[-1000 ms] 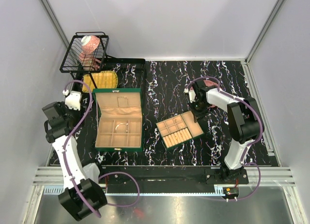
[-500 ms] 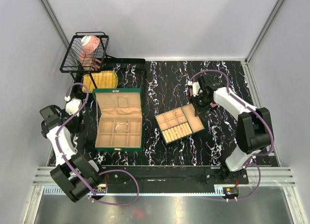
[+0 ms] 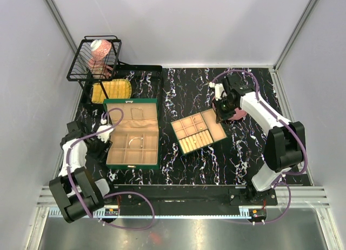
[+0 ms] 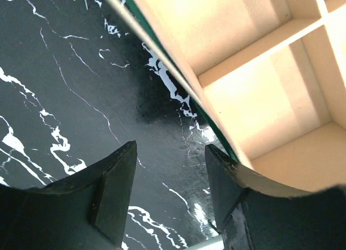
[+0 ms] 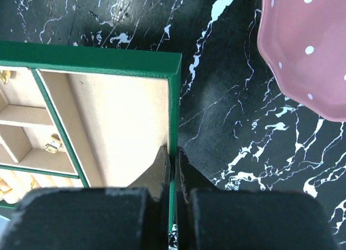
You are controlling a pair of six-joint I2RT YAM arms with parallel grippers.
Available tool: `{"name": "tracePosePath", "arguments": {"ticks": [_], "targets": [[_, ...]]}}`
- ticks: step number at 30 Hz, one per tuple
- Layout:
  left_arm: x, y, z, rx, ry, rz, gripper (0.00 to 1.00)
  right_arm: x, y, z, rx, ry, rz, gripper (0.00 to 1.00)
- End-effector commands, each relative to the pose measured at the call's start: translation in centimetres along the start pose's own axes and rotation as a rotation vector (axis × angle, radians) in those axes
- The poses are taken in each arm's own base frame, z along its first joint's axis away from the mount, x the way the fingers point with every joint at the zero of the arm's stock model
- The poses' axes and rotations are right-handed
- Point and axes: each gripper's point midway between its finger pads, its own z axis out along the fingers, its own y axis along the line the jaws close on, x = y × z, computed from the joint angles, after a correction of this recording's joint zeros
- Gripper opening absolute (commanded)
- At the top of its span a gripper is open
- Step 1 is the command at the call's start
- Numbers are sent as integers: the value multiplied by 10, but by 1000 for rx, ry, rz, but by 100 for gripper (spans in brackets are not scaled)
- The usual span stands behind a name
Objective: Organize the mixed jewelry
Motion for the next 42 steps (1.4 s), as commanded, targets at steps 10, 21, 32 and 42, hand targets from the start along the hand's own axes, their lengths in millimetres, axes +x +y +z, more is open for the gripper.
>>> {"name": "tracePosePath", "arguments": {"ticks": [10, 21, 32, 42], "targets": [[-26, -49, 9, 147, 35, 221, 58, -25, 8, -23, -33, -60, 6, 0], [-80, -77, 11, 225, -35, 282, 58, -27, 7, -22, -27, -54, 16, 0], [-124, -83, 4, 194, -122, 294, 57, -47, 25, -21, 14, -72, -56, 0], [-157, -69, -42, 44, -283, 310, 58, -66, 78, -4, -26, -36, -162, 0]]}}
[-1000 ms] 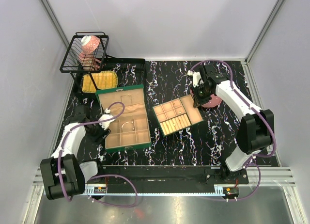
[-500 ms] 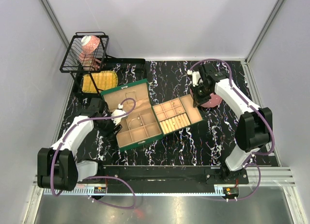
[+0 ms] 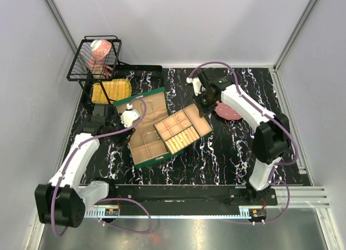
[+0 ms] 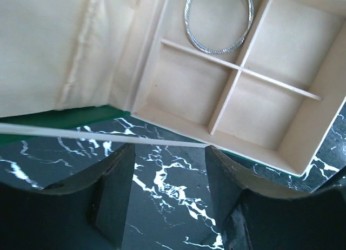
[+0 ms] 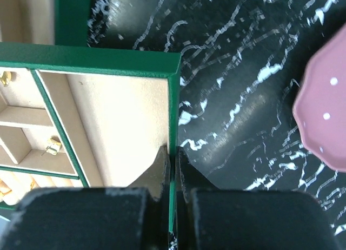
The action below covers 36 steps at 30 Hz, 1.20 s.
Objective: Organize the mixed jewelry
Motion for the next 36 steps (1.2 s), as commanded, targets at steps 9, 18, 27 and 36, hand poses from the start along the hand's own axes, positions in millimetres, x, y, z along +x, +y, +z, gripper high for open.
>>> {"name": "tracePosePath", "arguments": {"ticks": [9, 18, 27, 36], "targets": [[-52, 30, -74, -276, -239, 56, 59, -48, 53, 16, -76, -4, -11, 0], [-54, 57, -107, -433, -312, -56, 59, -37, 89, 47, -100, 76, -18, 0], [-54, 67, -122, -498, -335, -98, 59, -35, 113, 48, -97, 71, -29, 0], [-52, 68, -131, -534, -338, -97, 59, -31, 121, 45, -6, 37, -37, 0]]}}
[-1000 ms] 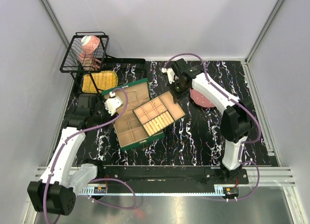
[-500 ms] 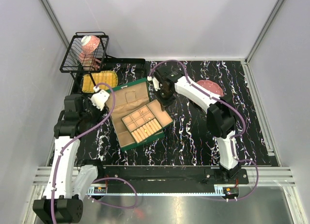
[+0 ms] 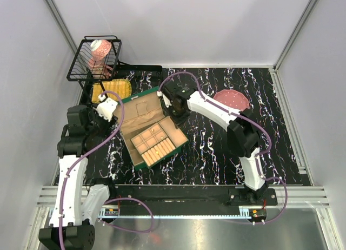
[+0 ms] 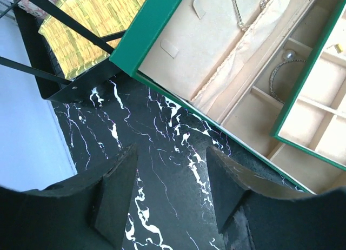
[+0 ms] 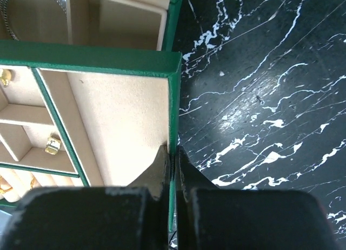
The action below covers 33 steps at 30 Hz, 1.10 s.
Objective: Organize the mixed jewelry
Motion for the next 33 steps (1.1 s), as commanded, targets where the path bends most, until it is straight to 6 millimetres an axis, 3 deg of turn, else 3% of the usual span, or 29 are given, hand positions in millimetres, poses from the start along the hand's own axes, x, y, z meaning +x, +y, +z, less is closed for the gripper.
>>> {"name": "tracePosePath", "arguments": {"ticks": [1, 14, 24, 33], "targets": [[-25, 18, -15, -84, -77, 10, 59, -12, 9, -20, 27, -90, 15, 0], [-23, 23, -16, -107, -63, -1, 59, -18, 22, -43, 41, -171, 104, 0], [-23, 28, -9, -106, -42, -23, 59, -27, 28, -33, 61, -179, 189, 0], [-21, 27, -9, -106, -42, -15, 59, -43, 37, -36, 22, -213, 220, 0]]}}
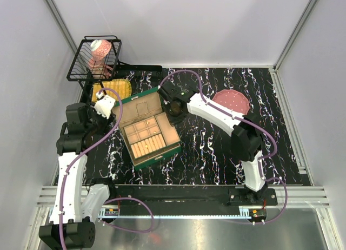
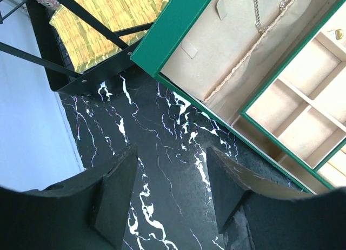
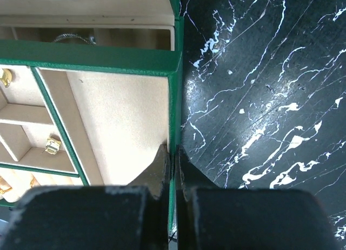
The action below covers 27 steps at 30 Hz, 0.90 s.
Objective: Organize the mixed jewelry
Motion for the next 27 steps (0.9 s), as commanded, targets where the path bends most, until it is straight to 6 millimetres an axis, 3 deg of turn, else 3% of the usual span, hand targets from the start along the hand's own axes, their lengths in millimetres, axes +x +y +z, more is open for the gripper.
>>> {"name": "tracePosePath", "arguments": {"ticks": [1, 9, 27], "targets": [[-19, 15, -8, -62, -62, 7, 59, -30, 16, -15, -48, -99, 42, 0], [-18, 14, -11, -65, -65, 18, 59, -26, 12, 1, -22, -72, 9, 0], [-11, 9, -7, -44, -67, 7, 59, -22, 23, 15, -77, -31, -40, 0]]}}
